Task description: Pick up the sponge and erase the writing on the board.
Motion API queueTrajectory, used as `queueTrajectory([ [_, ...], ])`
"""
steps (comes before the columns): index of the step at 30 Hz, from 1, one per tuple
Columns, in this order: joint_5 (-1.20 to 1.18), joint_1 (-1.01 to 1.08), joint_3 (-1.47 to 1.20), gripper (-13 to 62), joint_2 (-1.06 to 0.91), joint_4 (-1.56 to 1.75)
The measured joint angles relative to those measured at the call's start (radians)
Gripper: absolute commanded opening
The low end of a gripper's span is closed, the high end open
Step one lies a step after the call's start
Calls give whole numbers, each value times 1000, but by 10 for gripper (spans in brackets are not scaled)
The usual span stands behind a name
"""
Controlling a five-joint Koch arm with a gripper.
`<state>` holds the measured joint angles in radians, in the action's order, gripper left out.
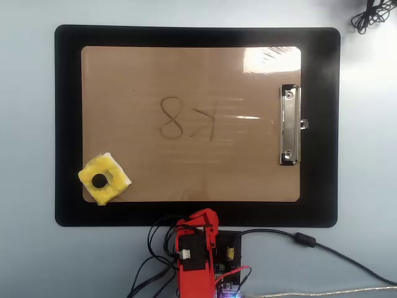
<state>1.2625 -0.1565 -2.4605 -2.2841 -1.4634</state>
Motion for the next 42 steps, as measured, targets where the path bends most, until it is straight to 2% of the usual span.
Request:
queueTrajectory([
  [38,0,-3,-11,337,-17,0],
  [42,0,9,-12,336,-23,92],
])
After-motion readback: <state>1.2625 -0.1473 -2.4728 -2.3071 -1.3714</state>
